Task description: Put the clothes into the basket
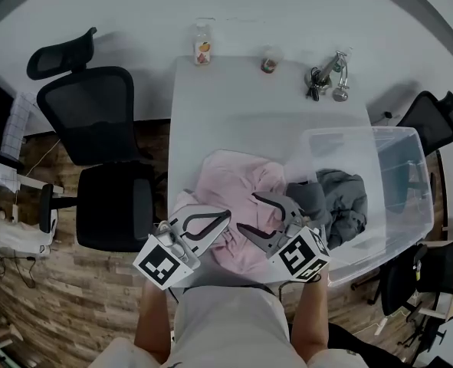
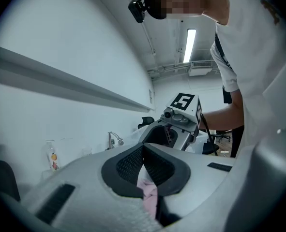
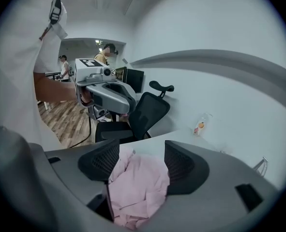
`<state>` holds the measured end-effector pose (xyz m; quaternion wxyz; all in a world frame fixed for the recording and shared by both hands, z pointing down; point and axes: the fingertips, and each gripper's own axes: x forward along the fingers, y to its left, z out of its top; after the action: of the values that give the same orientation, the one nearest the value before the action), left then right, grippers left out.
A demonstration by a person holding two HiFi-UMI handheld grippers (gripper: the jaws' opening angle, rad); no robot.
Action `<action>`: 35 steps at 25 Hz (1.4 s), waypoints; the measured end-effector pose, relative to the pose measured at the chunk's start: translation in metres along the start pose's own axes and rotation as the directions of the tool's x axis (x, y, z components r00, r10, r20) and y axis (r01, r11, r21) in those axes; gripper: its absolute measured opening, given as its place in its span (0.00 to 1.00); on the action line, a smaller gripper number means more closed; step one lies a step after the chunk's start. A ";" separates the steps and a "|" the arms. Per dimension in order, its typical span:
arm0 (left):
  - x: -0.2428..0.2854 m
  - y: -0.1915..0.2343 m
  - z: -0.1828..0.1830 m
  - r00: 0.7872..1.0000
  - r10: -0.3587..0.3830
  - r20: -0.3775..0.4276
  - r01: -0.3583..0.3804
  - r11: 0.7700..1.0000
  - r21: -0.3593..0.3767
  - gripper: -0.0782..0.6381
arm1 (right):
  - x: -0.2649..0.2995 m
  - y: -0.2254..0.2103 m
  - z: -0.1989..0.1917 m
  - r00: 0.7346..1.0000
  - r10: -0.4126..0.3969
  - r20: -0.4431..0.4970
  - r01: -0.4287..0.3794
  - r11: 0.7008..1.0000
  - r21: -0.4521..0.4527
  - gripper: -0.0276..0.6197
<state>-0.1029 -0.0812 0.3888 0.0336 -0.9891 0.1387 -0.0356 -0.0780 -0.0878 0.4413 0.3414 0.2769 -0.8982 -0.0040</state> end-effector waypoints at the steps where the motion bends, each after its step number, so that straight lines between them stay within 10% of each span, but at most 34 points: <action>1: -0.001 0.000 -0.006 1.000 0.002 -0.012 -0.002 1.000 -0.007 0.11 | 0.006 0.002 -0.004 1.000 0.010 -0.023 -0.010 1.000 -0.005 0.47; 17: 0.005 0.002 -0.081 0.992 -0.046 -0.119 0.039 0.997 -0.063 0.11 | 0.100 0.018 -0.098 0.962 0.109 -0.251 -0.095 0.993 0.068 0.93; 35: 0.014 0.006 -0.136 0.980 -0.075 -0.186 0.049 0.989 -0.141 0.11 | 0.176 0.014 -0.198 0.915 0.143 -0.377 -0.102 0.987 0.126 0.93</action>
<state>-0.1016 -0.0983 0.5244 -0.0485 -0.9850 0.1123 -0.1220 -0.0708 -0.1278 0.7034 0.4960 0.2326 -0.8282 0.1183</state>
